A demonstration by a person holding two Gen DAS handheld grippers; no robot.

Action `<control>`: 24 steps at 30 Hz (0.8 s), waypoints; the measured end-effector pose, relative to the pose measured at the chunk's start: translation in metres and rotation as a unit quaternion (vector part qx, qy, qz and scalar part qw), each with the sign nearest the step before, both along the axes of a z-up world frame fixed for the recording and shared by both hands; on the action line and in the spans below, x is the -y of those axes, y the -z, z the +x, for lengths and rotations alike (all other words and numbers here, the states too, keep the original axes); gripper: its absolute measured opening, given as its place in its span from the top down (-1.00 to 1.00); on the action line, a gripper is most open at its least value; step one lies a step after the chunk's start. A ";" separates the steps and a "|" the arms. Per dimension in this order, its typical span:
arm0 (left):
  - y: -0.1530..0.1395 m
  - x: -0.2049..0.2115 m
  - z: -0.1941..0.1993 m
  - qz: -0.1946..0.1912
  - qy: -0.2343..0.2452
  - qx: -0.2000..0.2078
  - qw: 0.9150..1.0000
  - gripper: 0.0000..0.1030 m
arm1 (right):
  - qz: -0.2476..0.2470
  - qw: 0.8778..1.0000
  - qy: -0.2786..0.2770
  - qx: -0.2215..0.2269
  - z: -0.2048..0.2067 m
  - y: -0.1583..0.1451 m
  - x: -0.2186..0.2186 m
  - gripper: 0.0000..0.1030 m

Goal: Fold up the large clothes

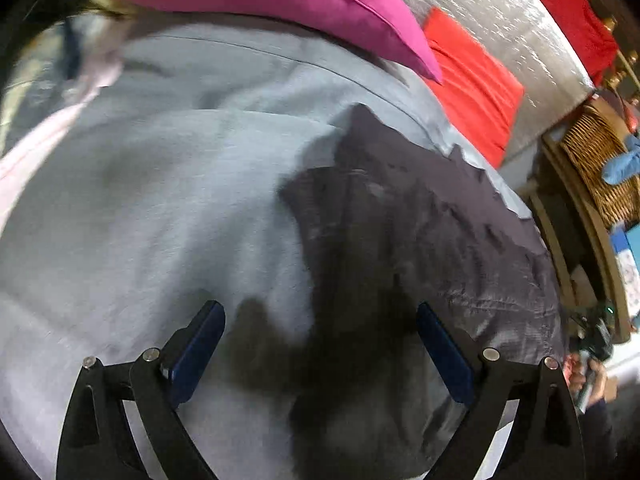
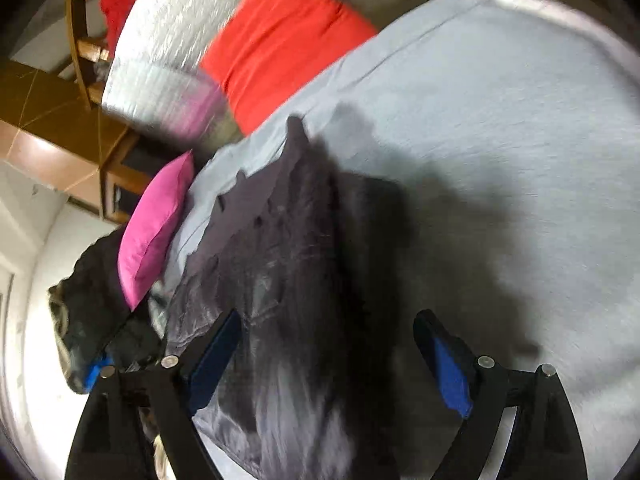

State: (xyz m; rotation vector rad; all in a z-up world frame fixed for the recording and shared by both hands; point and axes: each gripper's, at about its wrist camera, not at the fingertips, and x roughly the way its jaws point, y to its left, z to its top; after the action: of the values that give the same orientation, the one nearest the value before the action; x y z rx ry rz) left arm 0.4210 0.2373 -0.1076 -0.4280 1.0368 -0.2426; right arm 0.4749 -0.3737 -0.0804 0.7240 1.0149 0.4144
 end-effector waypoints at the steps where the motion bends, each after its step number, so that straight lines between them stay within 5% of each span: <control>1: -0.001 0.005 0.005 -0.009 0.015 0.001 1.000 -0.87 | -0.006 1.000 -0.019 -0.003 0.005 0.003 -0.008 -0.76; 4: 0.009 0.023 0.024 -0.020 0.052 -0.024 0.998 -0.87 | -0.041 0.998 -0.046 -0.004 0.010 0.010 -0.021 -0.70; 8: 0.017 0.040 0.032 0.016 0.059 -0.029 0.998 -0.86 | -0.068 0.996 -0.055 -0.002 0.015 0.010 -0.033 0.08; 10: 0.015 0.049 0.032 0.025 0.068 -0.024 0.997 -0.37 | -0.081 0.995 -0.065 -0.007 0.016 0.010 -0.038 0.21; 12: 0.009 0.056 0.034 0.031 0.066 -0.026 0.997 0.36 | -0.110 0.992 -0.069 -0.004 0.016 0.002 -0.044 0.42; 13: 0.003 0.060 0.036 0.039 0.064 -0.026 0.997 0.44 | -0.124 0.990 -0.073 -0.001 0.015 -0.002 -0.048 0.52; 17: -0.019 0.083 0.036 0.116 0.069 -0.011 0.991 0.63 | -0.195 0.977 -0.090 0.016 0.015 -0.041 -0.069 0.62; 24: -0.093 0.097 0.020 0.132 0.060 0.043 0.989 0.66 | -0.264 0.956 -0.106 0.075 0.003 -0.131 -0.092 0.66</control>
State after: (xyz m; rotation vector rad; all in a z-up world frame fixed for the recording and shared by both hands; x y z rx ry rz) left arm 0.4408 0.1407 -0.0142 -0.1149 0.9957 -0.2251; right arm 0.4780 -0.2813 0.0509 0.1004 1.0025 0.3552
